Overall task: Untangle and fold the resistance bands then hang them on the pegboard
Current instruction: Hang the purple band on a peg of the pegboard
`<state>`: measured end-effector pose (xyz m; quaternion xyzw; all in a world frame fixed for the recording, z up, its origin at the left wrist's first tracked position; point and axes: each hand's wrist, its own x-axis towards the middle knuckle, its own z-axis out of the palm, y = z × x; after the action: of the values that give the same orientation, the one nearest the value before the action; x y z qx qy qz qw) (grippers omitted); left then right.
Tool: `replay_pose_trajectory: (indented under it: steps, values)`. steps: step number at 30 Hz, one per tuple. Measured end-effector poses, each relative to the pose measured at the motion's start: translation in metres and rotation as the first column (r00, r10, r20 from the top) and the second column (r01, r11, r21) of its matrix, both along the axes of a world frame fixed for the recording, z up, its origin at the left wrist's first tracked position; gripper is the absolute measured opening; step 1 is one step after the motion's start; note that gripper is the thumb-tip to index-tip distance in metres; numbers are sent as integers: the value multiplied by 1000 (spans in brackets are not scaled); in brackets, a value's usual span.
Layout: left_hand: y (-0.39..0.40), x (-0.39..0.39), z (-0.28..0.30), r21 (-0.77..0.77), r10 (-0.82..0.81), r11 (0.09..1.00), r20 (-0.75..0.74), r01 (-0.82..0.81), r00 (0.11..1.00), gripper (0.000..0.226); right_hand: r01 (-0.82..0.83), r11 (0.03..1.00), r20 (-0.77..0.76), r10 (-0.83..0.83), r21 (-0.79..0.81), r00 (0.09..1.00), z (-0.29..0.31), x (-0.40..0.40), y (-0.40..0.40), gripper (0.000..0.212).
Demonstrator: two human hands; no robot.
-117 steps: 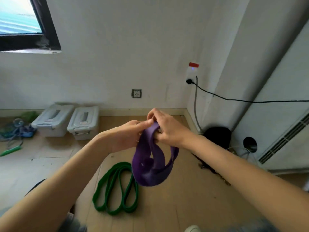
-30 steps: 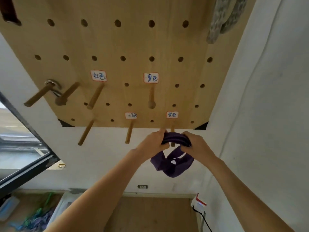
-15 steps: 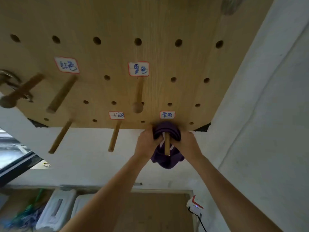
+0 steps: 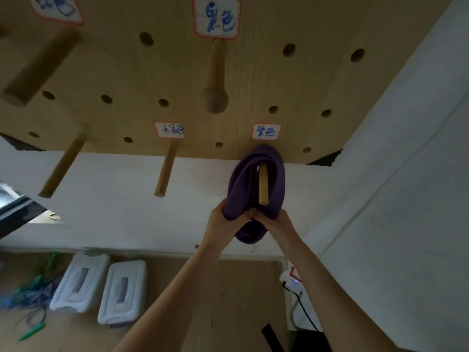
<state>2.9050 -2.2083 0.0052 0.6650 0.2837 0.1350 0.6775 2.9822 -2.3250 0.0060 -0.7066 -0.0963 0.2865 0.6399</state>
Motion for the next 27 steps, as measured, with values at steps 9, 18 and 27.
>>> replay_pose_trajectory:
  steps: [9,18,27]
  values:
    - [-1,-16,10,-322,-80,943,17,82,997,14,-94,995,-56,95,28,994,8,-5,-8,18]
    - [1,-1,11,211,79,975,-72,-62,994,24,377,897,378,-274,-231,884,-11,29,15,17]
    - [36,40,18,457,-38,881,-193,124,980,57,-86,876,267,237,-475,934,26,50,-9,59]
